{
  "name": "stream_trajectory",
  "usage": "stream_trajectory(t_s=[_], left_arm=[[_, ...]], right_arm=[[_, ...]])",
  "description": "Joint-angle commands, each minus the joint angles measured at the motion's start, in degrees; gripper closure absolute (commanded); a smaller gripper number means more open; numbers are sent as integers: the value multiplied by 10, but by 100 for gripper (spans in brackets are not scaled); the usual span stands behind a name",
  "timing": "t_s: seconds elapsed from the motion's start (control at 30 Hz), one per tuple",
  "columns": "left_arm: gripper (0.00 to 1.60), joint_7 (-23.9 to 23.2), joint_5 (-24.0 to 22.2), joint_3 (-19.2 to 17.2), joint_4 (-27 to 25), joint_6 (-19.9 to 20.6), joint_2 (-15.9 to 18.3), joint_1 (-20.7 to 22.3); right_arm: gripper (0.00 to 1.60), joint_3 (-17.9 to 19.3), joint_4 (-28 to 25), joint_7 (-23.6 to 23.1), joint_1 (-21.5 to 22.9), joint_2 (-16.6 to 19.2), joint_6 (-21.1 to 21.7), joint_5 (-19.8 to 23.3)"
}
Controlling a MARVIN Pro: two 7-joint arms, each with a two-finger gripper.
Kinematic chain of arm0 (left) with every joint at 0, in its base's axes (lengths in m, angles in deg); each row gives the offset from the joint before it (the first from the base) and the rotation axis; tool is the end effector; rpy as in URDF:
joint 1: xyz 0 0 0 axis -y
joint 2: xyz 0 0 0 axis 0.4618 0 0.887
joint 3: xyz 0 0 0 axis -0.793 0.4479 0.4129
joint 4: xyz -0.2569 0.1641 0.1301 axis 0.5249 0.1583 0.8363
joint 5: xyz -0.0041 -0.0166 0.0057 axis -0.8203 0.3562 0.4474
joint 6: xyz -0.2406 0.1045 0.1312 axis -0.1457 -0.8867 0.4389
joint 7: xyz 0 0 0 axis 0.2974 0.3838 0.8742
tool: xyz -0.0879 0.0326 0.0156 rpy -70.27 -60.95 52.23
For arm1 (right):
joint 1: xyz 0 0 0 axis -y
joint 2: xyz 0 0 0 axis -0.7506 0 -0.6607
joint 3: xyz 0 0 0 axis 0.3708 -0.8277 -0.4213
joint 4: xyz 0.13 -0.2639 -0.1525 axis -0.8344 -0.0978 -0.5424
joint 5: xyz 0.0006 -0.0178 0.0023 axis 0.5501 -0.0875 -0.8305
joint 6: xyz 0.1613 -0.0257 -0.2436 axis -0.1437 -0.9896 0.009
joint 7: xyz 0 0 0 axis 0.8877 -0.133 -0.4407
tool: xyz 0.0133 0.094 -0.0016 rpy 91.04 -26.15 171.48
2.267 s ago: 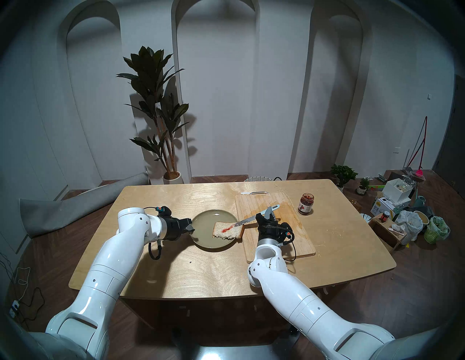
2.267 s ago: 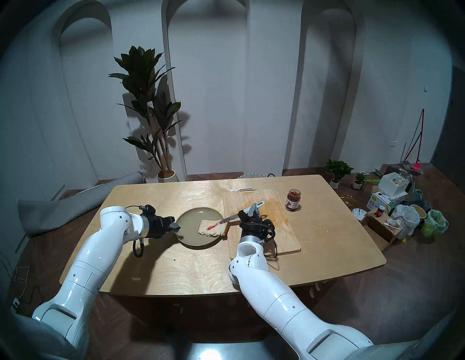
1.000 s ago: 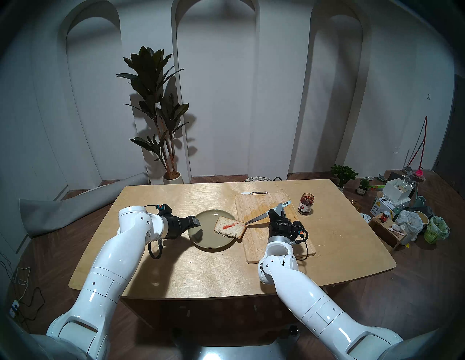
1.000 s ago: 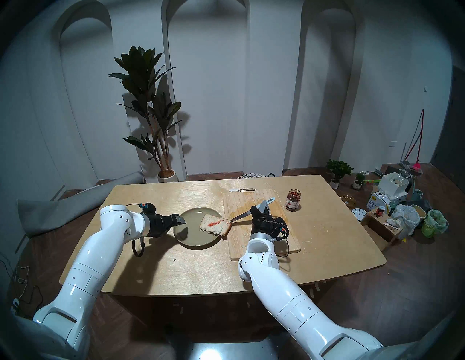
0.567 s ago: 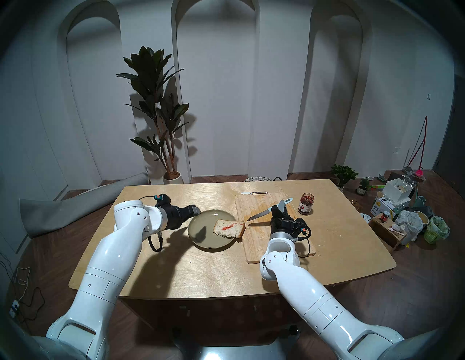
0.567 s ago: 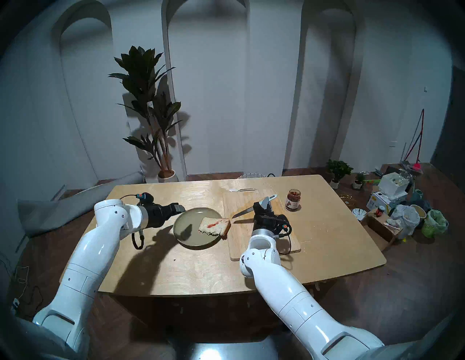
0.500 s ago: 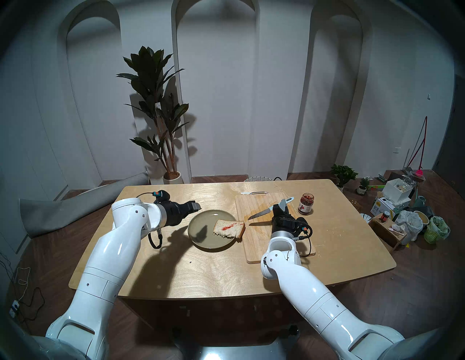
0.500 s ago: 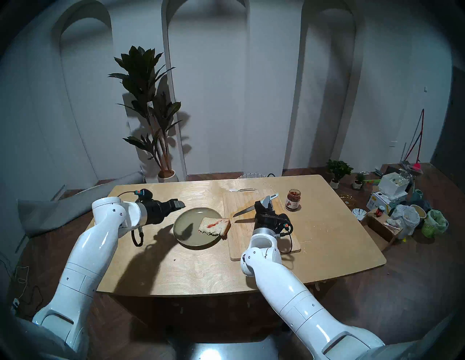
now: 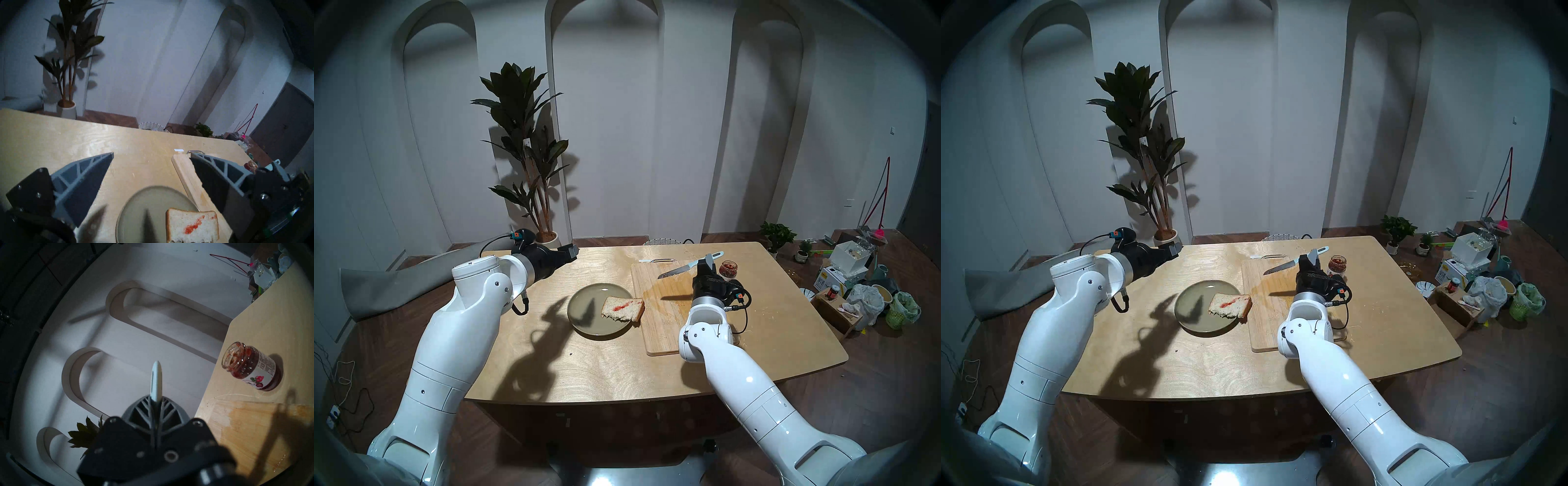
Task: Spread jam over the slice of bread with the knife
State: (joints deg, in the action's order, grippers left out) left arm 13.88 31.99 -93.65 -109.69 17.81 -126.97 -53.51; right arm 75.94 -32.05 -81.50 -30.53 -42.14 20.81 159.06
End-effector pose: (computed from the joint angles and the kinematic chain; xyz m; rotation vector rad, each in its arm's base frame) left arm 0.4301 0.0668 -0.2411 2.2703 0.0367 1.6143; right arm 0.4408 0.0026 -0.3310 -1.2707 1.1942 -1.7649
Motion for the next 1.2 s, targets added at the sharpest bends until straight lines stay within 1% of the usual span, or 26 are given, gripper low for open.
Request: stream_trajectory(t_s=[0.0,0.07,0.2,0.3,0.43,0.47,0.5,0.53,0.57,0.6,0.7,0.87,0.9,0.93,0.97,1.0,1.07,1.13,1.17], left_arm=[[0,22,32,-10,-41,-52,0,-40],[0,31,39,-12,-45,-66,-4,-50],[0,41,52,-11,-48,-92,-10,-62],[0,49,62,-8,-53,-112,-17,-69],[0,63,77,-2,-58,-137,-27,-75],[0,65,78,-1,-59,-140,-30,-76],[0,72,84,0,-60,-152,-35,-79],[0,75,88,2,-60,-157,-37,-80],[0,78,89,3,-60,-162,-41,-82],[0,82,93,4,-60,-170,-44,-84],[0,95,106,10,-61,-190,-51,-88],[0,115,129,22,-63,-221,-59,-94],[0,118,132,25,-64,-228,-63,-96],[0,121,134,26,-65,-234,-65,-98],[0,125,142,31,-66,-242,-66,-101],[0,128,146,33,-67,-250,-68,-104],[0,135,155,38,-68,-264,-72,-109],[0,142,165,42,-69,-281,-76,-115],[0,146,171,45,-69,-291,-78,-118]], right_arm=[[160,46,-56,43,-19,28,25,50],[160,63,-65,61,-29,42,43,74],[160,92,-59,93,-33,70,78,110],[160,114,-54,109,-28,91,108,135],[160,139,-44,136,-13,123,159,166],[160,143,-38,139,-10,125,163,170],[160,149,-33,143,-8,136,180,181],[160,152,-28,145,-5,140,187,188],[160,158,-23,147,-3,143,205,196],[160,157,-18,150,1,148,205,204],[160,157,-6,151,8,159,245,230],[160,149,16,134,5,172,292,264],[160,151,20,130,4,171,309,275],[160,148,22,125,3,174,310,280],[160,150,26,117,1,176,335,289],[160,147,28,111,0,177,333,298],[160,148,30,93,-8,181,360,311],[160,146,32,78,-15,184,370,325],[160,151,34,62,-21,185,393,333]])
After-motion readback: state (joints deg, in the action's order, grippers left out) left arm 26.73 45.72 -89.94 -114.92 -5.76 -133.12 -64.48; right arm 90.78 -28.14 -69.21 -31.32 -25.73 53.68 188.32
